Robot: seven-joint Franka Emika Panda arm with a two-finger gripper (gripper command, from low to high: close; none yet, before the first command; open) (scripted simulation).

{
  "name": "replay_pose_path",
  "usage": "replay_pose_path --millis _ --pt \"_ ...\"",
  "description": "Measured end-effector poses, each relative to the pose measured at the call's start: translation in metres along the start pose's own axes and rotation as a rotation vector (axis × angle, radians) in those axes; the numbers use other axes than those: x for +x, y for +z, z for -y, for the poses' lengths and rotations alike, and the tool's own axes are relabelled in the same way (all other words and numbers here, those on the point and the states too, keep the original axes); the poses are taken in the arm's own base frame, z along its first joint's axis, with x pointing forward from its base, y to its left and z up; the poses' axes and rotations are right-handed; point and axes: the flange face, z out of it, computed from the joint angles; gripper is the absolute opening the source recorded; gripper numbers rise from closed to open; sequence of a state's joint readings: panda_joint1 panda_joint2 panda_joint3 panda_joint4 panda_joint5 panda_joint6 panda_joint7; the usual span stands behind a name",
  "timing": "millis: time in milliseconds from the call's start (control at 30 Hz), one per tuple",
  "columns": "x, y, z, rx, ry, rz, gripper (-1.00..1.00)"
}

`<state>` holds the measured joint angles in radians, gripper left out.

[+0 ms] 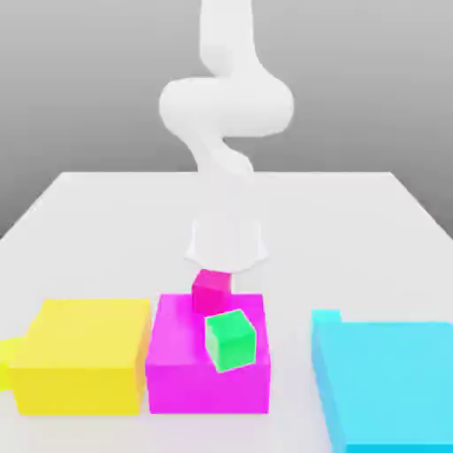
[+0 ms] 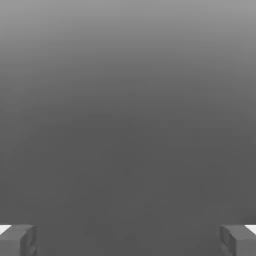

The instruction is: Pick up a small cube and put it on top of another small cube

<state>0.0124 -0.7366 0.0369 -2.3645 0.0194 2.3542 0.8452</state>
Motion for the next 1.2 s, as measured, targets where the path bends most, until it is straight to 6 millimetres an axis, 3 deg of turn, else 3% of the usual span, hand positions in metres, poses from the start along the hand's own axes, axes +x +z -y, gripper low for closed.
replay_pose_path --millis 167,300,467,600,633,867,900,1100,1200 --pt "-0.076 0.117 -0.005 -0.108 0.031 0.148 0.0" --pt "-0.151 0.191 -0.03 -0.209 0.051 0.251 0.0" --pt "-0.256 0.257 -0.09 -0.367 0.07 0.368 0.0" --pt "-0.347 0.291 -0.165 -0.524 0.079 0.444 0.0" --pt "-0.359 0.297 -0.175 -0.542 0.079 0.45 0.0" --pt "-0.392 0.335 -0.209 -0.558 0.081 0.464 0.0" --pt "-0.394 0.338 -0.212 -0.558 0.08 0.464 -1.0" --pt "-0.395 0.34 -0.214 -0.557 0.08 0.464 -1.0" --pt "-0.389 0.33 -0.205 -0.556 0.081 0.461 -1.0"
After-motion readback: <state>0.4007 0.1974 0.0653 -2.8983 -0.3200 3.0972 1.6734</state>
